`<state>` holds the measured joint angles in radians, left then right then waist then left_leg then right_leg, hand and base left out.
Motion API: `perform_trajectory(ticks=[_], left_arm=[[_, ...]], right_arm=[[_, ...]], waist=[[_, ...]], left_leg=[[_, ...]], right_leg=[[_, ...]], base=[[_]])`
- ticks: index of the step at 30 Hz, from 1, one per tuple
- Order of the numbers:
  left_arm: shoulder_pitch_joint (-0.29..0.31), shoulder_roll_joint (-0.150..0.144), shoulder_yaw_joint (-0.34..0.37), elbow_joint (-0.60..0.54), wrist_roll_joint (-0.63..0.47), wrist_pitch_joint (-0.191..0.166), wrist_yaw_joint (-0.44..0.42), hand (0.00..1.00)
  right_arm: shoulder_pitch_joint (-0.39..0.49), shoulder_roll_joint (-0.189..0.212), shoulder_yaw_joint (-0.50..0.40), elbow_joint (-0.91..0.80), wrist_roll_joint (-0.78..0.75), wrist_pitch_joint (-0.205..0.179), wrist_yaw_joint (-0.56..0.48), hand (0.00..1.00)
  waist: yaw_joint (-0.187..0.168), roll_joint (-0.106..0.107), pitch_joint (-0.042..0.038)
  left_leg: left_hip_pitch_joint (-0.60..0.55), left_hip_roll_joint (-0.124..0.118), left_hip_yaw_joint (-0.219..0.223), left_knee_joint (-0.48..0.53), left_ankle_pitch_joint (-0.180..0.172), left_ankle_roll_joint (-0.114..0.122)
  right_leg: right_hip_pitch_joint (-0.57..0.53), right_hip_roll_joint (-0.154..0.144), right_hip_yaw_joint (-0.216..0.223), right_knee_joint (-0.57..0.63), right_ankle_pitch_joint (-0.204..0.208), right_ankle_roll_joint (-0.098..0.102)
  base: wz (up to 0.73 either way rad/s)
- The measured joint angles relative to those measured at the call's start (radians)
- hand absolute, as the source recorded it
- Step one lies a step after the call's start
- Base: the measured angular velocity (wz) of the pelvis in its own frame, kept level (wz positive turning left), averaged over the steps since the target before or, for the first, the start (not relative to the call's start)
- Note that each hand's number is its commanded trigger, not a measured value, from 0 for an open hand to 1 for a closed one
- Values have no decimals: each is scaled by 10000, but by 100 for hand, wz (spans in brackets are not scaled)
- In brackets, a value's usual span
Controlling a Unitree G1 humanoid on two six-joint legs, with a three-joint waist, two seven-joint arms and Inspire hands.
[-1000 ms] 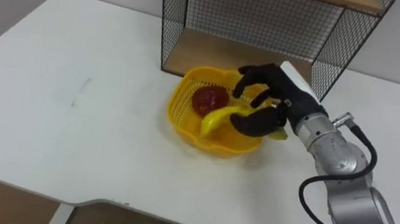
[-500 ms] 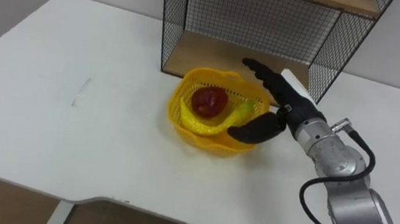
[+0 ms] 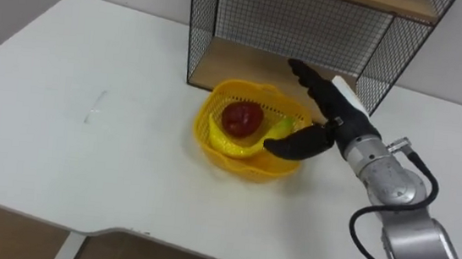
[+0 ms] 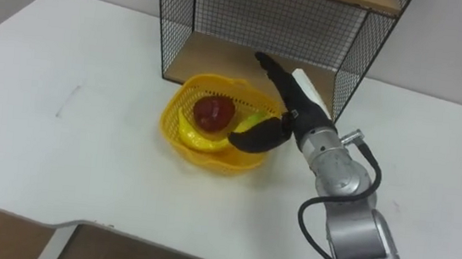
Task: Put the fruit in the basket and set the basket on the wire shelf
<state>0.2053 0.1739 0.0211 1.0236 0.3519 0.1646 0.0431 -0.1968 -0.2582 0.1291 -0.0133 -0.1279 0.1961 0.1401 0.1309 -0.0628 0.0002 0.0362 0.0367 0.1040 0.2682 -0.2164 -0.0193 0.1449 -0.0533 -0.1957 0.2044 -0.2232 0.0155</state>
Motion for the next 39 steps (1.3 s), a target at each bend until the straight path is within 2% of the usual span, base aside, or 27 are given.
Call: perform_trajectory(ticks=[3, 7, 10, 12, 13, 16, 17, 18, 19, 21, 22, 24, 25, 27, 28, 29, 31, 32, 33, 34, 36, 37, 39], left_arm=[[107, -18, 296, 220, -78, -49, 162, 0], [354, -20, 530, 609, -156, -146, 159, 0], [644, -28, 648, 675, -610, -288, 164, 0], [864, -40, 1035, 987, -1195, -467, 295, 0], [925, -44, 1145, 1004, -1443, -476, 366, 0], [1135, -58, 1934, 1196, -2795, -633, 823, 0], [1147, -53, 2407, 1365, -3411, -678, 1069, 0], [1183, -45, 2943, 1486, -4219, -687, 1390, 0], [1197, -38, 3184, 1527, -4663, -689, 1577, 0], [1222, -17, 4416, 1479, -6337, -716, 2472, 0], [1237, -13, 4697, 1407, -6750, -723, 2719, 0], [1279, -9, 5652, 707, -8188, -761, 3698, 0], [1295, -4, 5867, 490, -8383, -775, 3951, 0], [1333, -1, 6722, -856, -8632, -868, 4975, 0], [1354, 8, 6794, -1176, -8607, -952, 5227, 0], [1392, 14, 6855, -2105, -8540, -1023, 5839, 0], [1360, 3, 6901, -4073, -7288, -1085, 6836, 0], [1329, 4, 6900, -4657, -6862, -1099, 7083, 0], [1276, 6, 6909, -5857, -6207, -1208, 7534, 0], [1276, 7, 6909, -6489, -5990, -1284, 7751, 0], [1271, 44, 6808, -8580, -5494, -1809, 8439, 0], [1125, 48, 6722, -9232, -5116, -2052, 8686, 0], [906, 44, 6561, -9881, -4567, -2263, 8944, 0]], right_arm=[[0, 7, -396, -471, 874, -146, -491, 0], [2, 2, -978, -848, 2316, -422, -1147, 0], [37, 3, -1372, -937, 2693, -743, -1643, 0], [277, -12, -1682, -1001, 3342, -1120, -2011, 0], [378, -25, -1754, -1020, 3623, -1191, -2112, 0], [1076, -80, -2206, -1141, 4025, -1251, -2614, 0], [1448, -122, -2405, -1141, 4185, -1261, -2806, 0], [1799, -285, -2441, -1139, 4273, -1259, -3069, 0], [1927, -318, -2500, -1136, 4359, -1257, -3182, 0], [2436, -340, -2856, -1140, 4455, -1256, -3704, 0], [2557, -341, -2939, -1138, 4459, -1256, -3853, 0], [3089, -339, -3228, -1135, 4445, -1259, -4365, 0], [3195, -338, -3278, -1135, 4448, -1259, -4486, 0], [3657, -294, -3603, -1141, 4321, -1260, -4794, 0], [3764, -295, -3625, -1141, 4292, -1264, -4895, 0], [3999, -251, -3670, -1156, 4249, -1275, -5071, 0], [4529, -24, -3857, -1226, 3907, -1275, -5250, 0], [4631, 41, -3893, -1223, 3850, -1275, -5309, 0], [4841, 93, -3919, -1232, 3563, -1275, -5371, 0], [4909, 89, -3943, -1238, 3568, -1275, -5356, 0], [4940, 82, -3996, -1240, 3580, -1397, -5407, 0], [4986, 83, -3993, -1239, 3581, -1542, -5413, 0], [5029, 111, -3983, -1211, 3577, -1732, -5364, 0]], waist=[[-131, 78, 5], [-212, 80, 7], [-359, 125, 15], [-485, 159, 12], [-505, 172, 4], [-553, 309, -71], [-539, 382, -107], [-466, 482, -106], [-473, 524, -102], [-472, 670, -95], [-463, 689, -86], [-480, 785, -111], [-455, 821, -120], [-405, 867, -107], [-396, 889, -108], [-406, 902, -108], [-214, 927, -127], [-192, 883, -111], [-166, 898, -144], [-129, 872, -138], [-154, 850, -133], [-175, 877, -110], [-219, 902, -110]], left_leg=[[86, 2, -11, -22, 1, -1], [152, 13, -8, -23, -1, -2], [150, 17, -13, 5, -4, -3], [83, 25, -26, -6, -5, -4], [71, 27, -28, -9, -6, -3], [31, 28, -27, 61, -27, 18], [43, 16, -23, 61, -29, 22], [97, 6, 15, 38, -28, 24], [111, 3, 23, 39, -27, 26], [133, -18, 27, 19, -11, 40], [160, -20, 48, 4, -8, 44], [192, -72, 52, -141, 63, 60], [211, -88, 45, -199, 95, 66], [302, -129, 49, -338, 159, 71], [305, -133, 46, -354, 159, 71], [289, -144, 0, -357, 159, 72], [274, -147, 17, -366, 158, 72], [276, -149, 6, -382, 158, 72], [268, -155, -11, -387, 157, 71], [265, -160, -18, -394, 157, 71], [241, -176, -24, -401, 153, 76], [277, -183, -40, -418, 153, 77], [302, -183, -41, -459, 153, 77]], right_leg=[[83, 6, -17, -21, -1, 1], [110, 11, -3, -38, -1, 1], [116, 9, -13, -44, 0, 0], [134, 14, -43, -50, 0, 0], [129, 13, -46, -48, 0, 0], [122, 0, -66, -30, 0, 0], [125, -17, -63, -20, 0, 0], [142, -26, -15, -20, 0, 0], [144, -29, -10, -21, 0, 0], [132, -49, 8, -46, -3, 4], [138, -53, 17, -64, -4, 5], [151, -87, 34, -178, -10, 15], [148, -102, 25, -177, -12, 19], [143, -133, 30, -174, -20, 31], [149, -134, 26, -176, -20, 32], [142, -141, 2, -175, -20, 33], [103, -135, 34, -196, -24, 39], [105, -135, 30, -208, -24, 39], [111, -136, 10, -211, -25, 41], [109, -138, 4, -212, -26, 42], [81, -148, 16, -210, -27, 49], [115, -149, 17, -209, -26, 54], [118, -148, 7, -209, -25, 56]], base=[[0], [0], [0], [4], [0], [0], [-5], [-7], [-8], [0], [0], [0], [0], [2], [3], [0], [0], [0], [0], [0], [0], [0], [0]])
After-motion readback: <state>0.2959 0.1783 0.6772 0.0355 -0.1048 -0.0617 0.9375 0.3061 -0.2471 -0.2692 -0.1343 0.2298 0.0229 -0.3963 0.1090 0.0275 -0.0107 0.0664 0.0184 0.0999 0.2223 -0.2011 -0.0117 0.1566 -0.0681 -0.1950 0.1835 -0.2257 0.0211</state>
